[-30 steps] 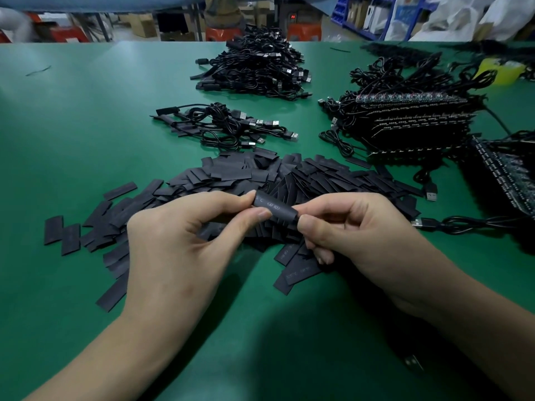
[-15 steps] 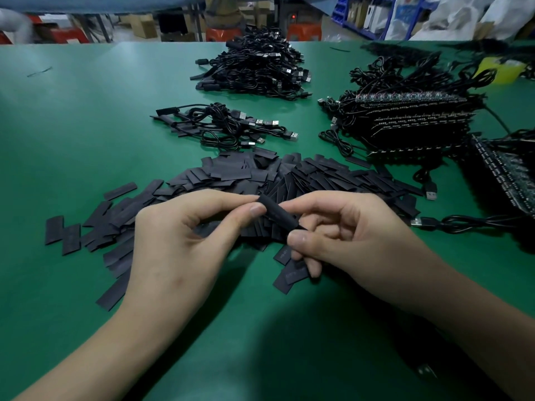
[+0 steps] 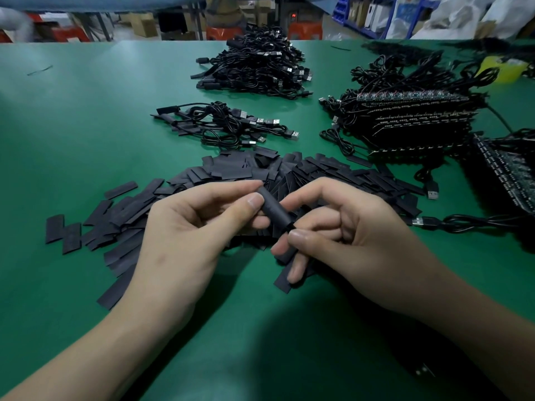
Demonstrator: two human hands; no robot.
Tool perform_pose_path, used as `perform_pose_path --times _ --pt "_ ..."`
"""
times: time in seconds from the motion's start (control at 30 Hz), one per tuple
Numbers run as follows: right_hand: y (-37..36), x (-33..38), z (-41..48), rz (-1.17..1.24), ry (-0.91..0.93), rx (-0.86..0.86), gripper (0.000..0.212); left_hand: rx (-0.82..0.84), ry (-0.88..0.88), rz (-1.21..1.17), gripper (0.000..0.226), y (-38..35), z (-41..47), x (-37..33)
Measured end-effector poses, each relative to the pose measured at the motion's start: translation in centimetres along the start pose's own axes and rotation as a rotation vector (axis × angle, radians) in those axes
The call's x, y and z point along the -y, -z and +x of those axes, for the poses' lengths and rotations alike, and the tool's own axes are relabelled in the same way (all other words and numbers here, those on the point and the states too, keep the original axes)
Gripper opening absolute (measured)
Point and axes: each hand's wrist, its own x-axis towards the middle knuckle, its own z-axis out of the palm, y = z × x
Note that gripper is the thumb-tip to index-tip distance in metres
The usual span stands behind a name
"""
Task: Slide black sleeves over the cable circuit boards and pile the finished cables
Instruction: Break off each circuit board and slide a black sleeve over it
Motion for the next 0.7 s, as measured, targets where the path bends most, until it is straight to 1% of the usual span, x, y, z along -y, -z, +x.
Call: perform_pose_path --times 0.17,0.27,0.43,0.7 --pt "0.02 0.06 0.11 0.038 -0.003 -0.037 0.021 -0.007 -0.006 -0.014 0.021 -0.08 -0.04 0.05" --pt "-0.04 0.03 0.07 0.048 0.001 -0.051 0.019 0.007 -0.039 -0.020 0.019 -0.27 -0.19 -0.02" --pt "-0.22 -0.10 0.12 0.081 -0.007 -0.043 0.017 0.015 -0.111 0.039 0.021 -0.55 -0.37 -0.20" --pt "-0.29 -0.35 0.05 0.105 0.011 -0.051 0.015 0.014 -0.157 0.106 0.024 -0.59 -0.50 -0.15"
